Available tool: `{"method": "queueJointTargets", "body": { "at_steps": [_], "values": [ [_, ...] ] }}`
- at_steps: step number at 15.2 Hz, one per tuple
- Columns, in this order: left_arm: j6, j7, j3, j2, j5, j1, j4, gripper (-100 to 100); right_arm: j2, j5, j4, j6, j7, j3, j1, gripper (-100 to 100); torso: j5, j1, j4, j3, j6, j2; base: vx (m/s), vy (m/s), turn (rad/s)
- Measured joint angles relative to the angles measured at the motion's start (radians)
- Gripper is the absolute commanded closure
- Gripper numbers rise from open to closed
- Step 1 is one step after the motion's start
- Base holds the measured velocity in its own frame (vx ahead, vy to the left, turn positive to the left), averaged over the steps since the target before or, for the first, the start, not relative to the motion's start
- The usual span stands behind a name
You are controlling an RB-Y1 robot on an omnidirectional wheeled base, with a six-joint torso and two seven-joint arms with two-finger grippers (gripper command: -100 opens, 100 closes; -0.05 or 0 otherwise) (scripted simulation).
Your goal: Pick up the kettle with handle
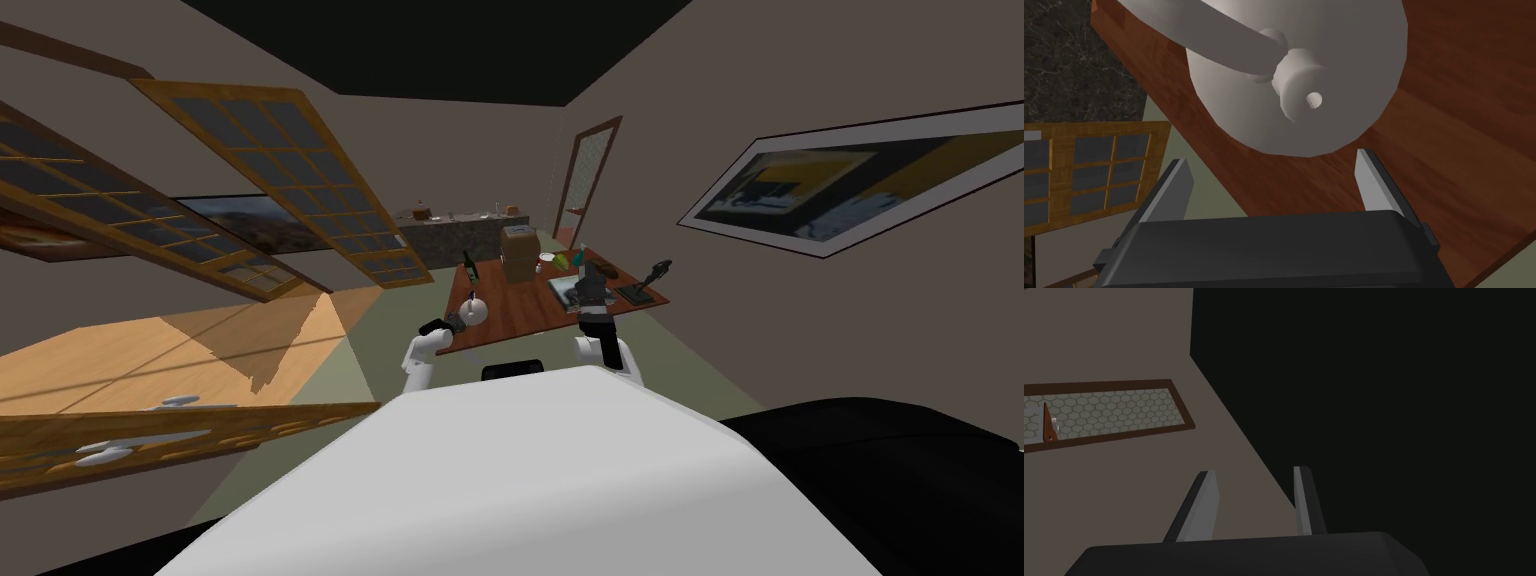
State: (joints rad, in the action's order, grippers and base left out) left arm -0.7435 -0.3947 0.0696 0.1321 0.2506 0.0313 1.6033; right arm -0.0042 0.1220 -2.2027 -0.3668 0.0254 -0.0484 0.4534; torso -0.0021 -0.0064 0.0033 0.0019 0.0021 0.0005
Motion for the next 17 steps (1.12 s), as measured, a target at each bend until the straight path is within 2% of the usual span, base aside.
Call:
{"method": "queueJointTargets", "body": {
  "at_steps": [3, 10, 11, 17],
  "values": [
    [-0.03, -0.008, 0.012, -0.022, -0.009, -0.01, 0.004, -100, 0.0, 0.0, 0.0, 0.0, 0.0, 0.0, 0.0, 0, 0.0, 0.001, 0.0, 0.0, 0.0, 0.0, 0.005, -0.029, -0.04],
    [0.03, -0.003, 0.027, -0.037, -0.017, -0.052, -0.102, -100, 0.0, 0.0, 0.0, 0.0, 0.0, 0.0, 0.0, 0, 0.001, 0.007, 0.0, -0.001, 0.0, -0.001, 0.016, 0.024, -0.033],
    [0.034, -0.002, 0.027, -0.037, -0.017, -0.052, -0.105, 100, 0.0, 0.0, 0.0, 0.0, 0.0, 0.0, 0.0, 0, 0.001, 0.006, 0.0, -0.001, -0.001, -0.001, -0.006, -0.006, 0.031],
    [-0.012, -0.007, 0.017, -0.026, -0.013, -0.021, -0.025, 100, 0.0, 0.0, 0.0, 0.0, 0.0, 0.0, 0.0, 0, 0.0, 0.001, 0.002, 0.002, 0.001, 0.003, -0.017, -0.022, 0.035]
  ]
}}
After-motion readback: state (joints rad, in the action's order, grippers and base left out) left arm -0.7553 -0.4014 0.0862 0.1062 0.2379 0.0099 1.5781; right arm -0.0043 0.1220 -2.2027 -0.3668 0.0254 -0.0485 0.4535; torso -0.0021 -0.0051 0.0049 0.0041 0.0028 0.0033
